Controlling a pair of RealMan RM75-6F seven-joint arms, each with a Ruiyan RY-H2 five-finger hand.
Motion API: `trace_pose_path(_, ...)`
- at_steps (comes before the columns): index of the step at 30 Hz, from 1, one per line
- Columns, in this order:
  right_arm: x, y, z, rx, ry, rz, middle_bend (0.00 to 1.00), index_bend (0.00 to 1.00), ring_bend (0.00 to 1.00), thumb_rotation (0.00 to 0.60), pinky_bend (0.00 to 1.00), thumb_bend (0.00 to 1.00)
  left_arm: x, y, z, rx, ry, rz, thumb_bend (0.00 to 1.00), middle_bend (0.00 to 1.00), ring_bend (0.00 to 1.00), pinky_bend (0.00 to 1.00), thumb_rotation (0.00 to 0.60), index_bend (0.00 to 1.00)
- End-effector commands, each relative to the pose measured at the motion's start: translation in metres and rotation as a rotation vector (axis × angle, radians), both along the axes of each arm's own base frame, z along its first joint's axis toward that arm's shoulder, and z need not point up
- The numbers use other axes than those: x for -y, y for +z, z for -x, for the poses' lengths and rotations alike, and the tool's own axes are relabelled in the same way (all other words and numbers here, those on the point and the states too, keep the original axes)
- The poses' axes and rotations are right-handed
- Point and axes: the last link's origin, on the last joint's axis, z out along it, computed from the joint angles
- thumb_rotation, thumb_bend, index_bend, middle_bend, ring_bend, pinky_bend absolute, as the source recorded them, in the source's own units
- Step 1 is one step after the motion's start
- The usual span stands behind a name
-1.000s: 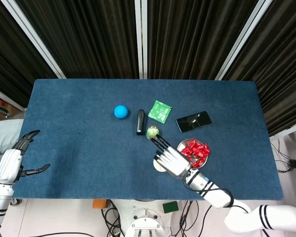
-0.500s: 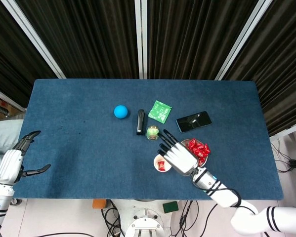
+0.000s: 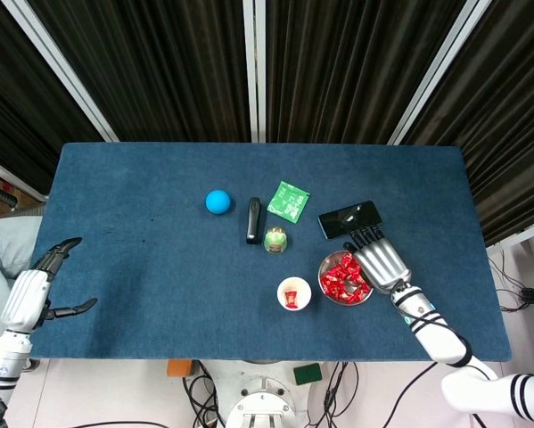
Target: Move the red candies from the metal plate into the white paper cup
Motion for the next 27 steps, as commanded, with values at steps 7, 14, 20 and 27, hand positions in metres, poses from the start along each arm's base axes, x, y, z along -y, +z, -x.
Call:
trace_pose_path(7, -0.007, -0.006, 0.020, -0.030, -0.045, -0.039, 0.01, 0.32, 0.00, 0.600, 0.00, 0.36, 0.000, -0.001, 0.001, -0.003, 0.004, 0.005, 0.09, 0.12, 0.12, 0.25, 0.600, 0.12)
trace_pose_path(14, -0.009, -0.014, 0.026, -0.023, -0.033, -0.043, 0.02, 0.38, 0.00, 0.600, 0.00, 0.36, -0.001, -0.002, 0.000, -0.005, 0.002, 0.009, 0.09, 0.12, 0.12, 0.25, 0.600, 0.12)
trace_pose_path(20, -0.009, -0.021, 0.023, -0.009, -0.008, -0.046, 0.02, 0.42, 0.00, 0.600, 0.00, 0.36, -0.002, -0.001, 0.000, -0.008, 0.005, 0.009, 0.09, 0.12, 0.12, 0.25, 0.600, 0.12)
trace_pose_path(27, -0.008, -0.025, 0.023, -0.014, -0.009, -0.046, 0.03, 0.47, 0.00, 0.600, 0.00, 0.37, -0.001, -0.001, 0.001, -0.007, 0.006, 0.012, 0.09, 0.12, 0.12, 0.25, 0.600, 0.12)
